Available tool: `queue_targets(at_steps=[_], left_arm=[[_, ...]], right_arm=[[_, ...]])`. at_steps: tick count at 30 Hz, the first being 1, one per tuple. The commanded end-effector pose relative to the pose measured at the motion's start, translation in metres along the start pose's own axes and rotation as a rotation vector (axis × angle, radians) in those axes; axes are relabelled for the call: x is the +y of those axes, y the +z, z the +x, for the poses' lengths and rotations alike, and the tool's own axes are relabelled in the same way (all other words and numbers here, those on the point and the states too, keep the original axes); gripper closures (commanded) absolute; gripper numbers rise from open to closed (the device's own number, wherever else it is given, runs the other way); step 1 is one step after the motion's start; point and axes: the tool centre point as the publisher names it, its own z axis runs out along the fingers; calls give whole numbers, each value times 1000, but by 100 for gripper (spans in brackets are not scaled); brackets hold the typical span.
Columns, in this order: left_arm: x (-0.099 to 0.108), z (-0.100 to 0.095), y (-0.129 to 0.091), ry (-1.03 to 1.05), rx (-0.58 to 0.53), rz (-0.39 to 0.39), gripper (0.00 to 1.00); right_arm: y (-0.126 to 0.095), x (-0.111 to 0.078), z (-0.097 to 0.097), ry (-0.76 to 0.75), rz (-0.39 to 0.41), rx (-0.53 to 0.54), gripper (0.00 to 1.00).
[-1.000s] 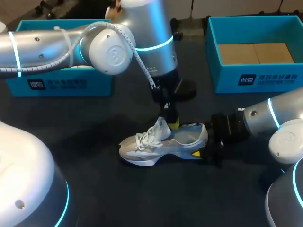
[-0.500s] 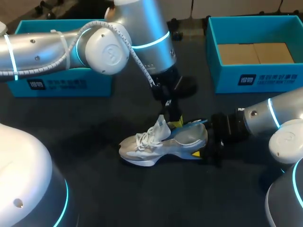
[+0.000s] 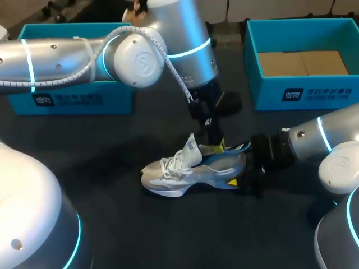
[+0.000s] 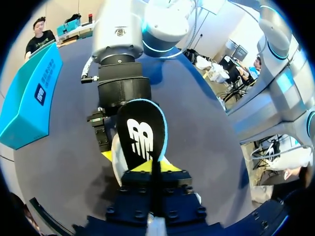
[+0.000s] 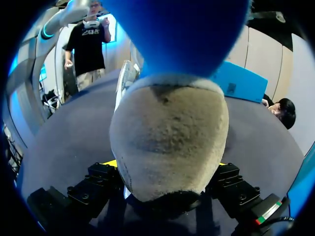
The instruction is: Take the shoe out of the shoebox, open the shoe tongue, remove and reinsert the insole, then place the shoe into the shoebox
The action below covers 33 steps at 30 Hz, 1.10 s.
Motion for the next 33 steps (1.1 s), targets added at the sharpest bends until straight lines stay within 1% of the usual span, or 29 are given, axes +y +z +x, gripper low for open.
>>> queue_targets(at_steps=[1,2,5,8,9,10,14,20,26,31,33], left_arm=[[0,1,3,2,9,-2,47],[0,4,1,7,14,-2,48],[0,9,-3,21,22,-9,45],[3,15,-11,43,49,-7,30],[5,17,-15,55,76,6,30],[5,18,-17,52,70,8,32],[8,28,-30,51,36,22,33],[5,35,-35,58,0,18,33],[0,36,-32,71,8,30,35],[-5,30,-20,65,11,33,36],[-7,28,-15,62,12,33,38]], right_arm=[[1,0,2,0,4,-3,100],[1,0,2,0,4,-3,100],[1,0,2,0,4,-3,100],[1,0,2,0,4,-3,100],[1,0,2,0,4,-3,100],[1,0,2,0,4,-3,100],[1,0,2,0,4,-3,100],[1,0,2,0,4,-3,100],[1,0,2,0,4,-3,100],[1,0,2,0,4,-3,100],[1,0,2,0,4,-3,100]])
